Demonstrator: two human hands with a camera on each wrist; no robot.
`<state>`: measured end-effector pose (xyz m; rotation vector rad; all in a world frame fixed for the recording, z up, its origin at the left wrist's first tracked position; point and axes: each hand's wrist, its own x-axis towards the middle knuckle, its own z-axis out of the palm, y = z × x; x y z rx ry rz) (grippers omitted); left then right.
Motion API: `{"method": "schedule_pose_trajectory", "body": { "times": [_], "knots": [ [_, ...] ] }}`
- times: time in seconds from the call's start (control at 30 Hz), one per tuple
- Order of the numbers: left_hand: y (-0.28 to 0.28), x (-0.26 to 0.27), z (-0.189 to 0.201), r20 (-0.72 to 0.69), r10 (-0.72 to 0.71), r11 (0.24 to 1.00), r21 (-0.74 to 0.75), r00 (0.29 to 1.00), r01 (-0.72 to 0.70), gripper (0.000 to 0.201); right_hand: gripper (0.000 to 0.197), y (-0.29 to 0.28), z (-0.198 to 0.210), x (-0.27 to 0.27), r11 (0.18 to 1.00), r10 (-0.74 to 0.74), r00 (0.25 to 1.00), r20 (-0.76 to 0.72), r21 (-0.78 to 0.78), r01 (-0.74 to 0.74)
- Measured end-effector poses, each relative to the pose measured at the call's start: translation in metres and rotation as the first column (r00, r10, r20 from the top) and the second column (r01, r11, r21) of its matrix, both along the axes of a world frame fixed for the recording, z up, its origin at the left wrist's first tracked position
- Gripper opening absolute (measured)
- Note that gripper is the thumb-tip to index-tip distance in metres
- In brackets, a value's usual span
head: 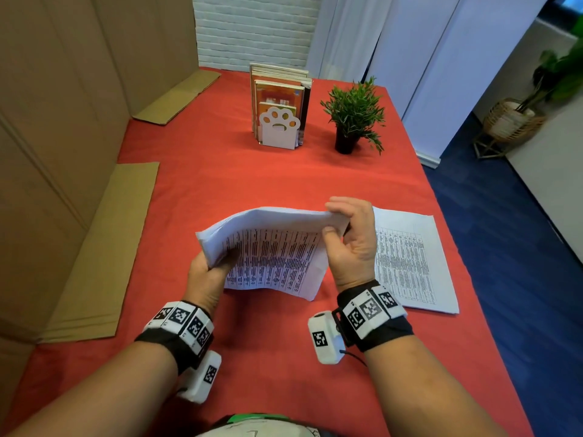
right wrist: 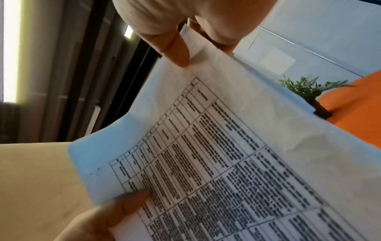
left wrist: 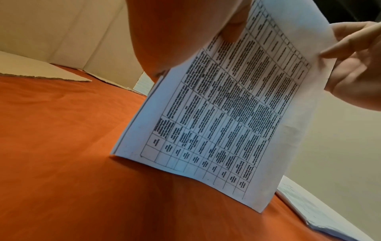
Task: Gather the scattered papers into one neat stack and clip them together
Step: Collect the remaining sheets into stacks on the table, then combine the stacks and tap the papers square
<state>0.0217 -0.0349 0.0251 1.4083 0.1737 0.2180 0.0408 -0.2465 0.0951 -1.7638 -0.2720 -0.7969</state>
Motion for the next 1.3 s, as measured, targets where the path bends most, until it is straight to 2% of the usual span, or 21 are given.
{"method": "schedule_pose_trajectory", "body": {
  "times": [0.03,0.1,0.17,0.27,0.33,0.43,0.57,0.63,0.7,0.77,0.83,0.87,0.9,0.97,1.03,1.2,1.3],
  "knots": [
    [-0.001,-0.001,0.001,-0.008,-0.003,1.0,0.002,1.0,0.003,0.022,0.055,0.002,-0.002,-0.002,0.997,0.018,0.999,-0.043,0.07,-0.015],
    [-0.001,-0.001,0.0,-0.016,-0.011,1.0,0.013,1.0,0.011,0.024,0.071,0.006,-0.012,-0.007,0.958,0.114,0.969,-0.22,0.283,-0.048],
    [0.001,-0.002,-0.003,-0.027,-0.019,0.999,0.025,0.999,0.02,0.027,0.075,0.007,-0.028,-0.012,0.899,0.222,0.885,-0.409,0.438,-0.023],
    [0.0,-0.005,-0.006,-0.029,-0.033,0.995,0.089,0.999,0.036,0.03,0.064,0.011,-0.05,-0.016,0.903,0.281,0.738,-0.614,0.43,0.014],
    [0.001,-0.007,-0.008,-0.041,-0.043,0.984,0.169,0.998,0.049,0.029,0.055,0.015,-0.058,-0.016,0.891,0.3,0.681,-0.668,0.451,0.05],
    [0.0,-0.006,-0.011,-0.073,0.015,0.968,0.251,0.997,0.004,0.033,0.046,0.016,-0.06,-0.015,0.866,0.311,0.656,-0.688,0.49,0.103],
    [-0.004,0.0,-0.005,-0.181,0.154,0.967,0.227,0.971,-0.111,0.016,0.038,0.014,-0.058,-0.012,0.871,0.406,0.635,-0.657,0.488,-0.051],
    [-0.001,0.004,-0.005,-0.313,0.163,0.967,0.237,0.936,-0.089,0.02,0.032,0.011,-0.061,-0.013,0.912,0.387,0.605,-0.695,0.386,-0.14],
    [0.006,0.006,-0.012,-0.469,0.116,0.964,0.264,0.875,0.014,0.029,0.031,0.006,-0.071,-0.015,0.964,0.266,0.575,-0.774,0.201,-0.175],
    [0.011,0.003,-0.019,-0.597,0.036,0.966,0.227,0.801,0.126,0.033,0.043,0.001,-0.086,-0.017,0.98,0.16,0.489,-0.857,0.079,-0.182],
    [0.014,-0.004,-0.028,-0.68,-0.014,0.967,0.177,0.733,0.182,0.033,0.05,-0.003,-0.099,-0.022,0.984,0.102,0.395,-0.913,0.035,-0.174],
    [0.016,-0.007,-0.033,-0.714,-0.027,0.97,0.152,0.7,0.193,0.033,0.054,-0.006,-0.106,-0.023,0.987,0.058,0.381,-0.923,-0.006,-0.163],
    [0.019,-0.009,-0.04,-0.737,-0.035,0.973,0.13,0.675,0.192,0.032,0.056,-0.008,-0.112,-0.025,0.987,-0.011,0.382,-0.924,-0.072,-0.146],
    [0.022,-0.012,-0.047,-0.749,-0.038,0.978,0.108,0.662,0.179,0.03,0.048,-0.012,-0.124,-0.027,0.966,-0.154,0.434,-0.888,-0.227,-0.121],
    [0.022,-0.012,-0.048,-0.751,-0.033,0.978,0.112,0.659,0.176,0.027,0.038,-0.013,-0.129,-0.029,0.94,-0.216,0.462,-0.86,-0.311,-0.14],
    [0.017,-0.011,-0.042,-0.762,-0.069,0.968,0.106,0.644,0.229,0.023,0.033,-0.006,-0.136,-0.035,0.924,-0.255,0.381,-0.889,-0.341,-0.176],
    [0.025,-0.004,-0.074,-0.764,-0.07,0.961,0.121,0.642,0.25,0.029,0.038,0.004,-0.139,-0.036,0.922,-0.264,0.331,-0.906,-0.338,-0.189]
  ]
}}
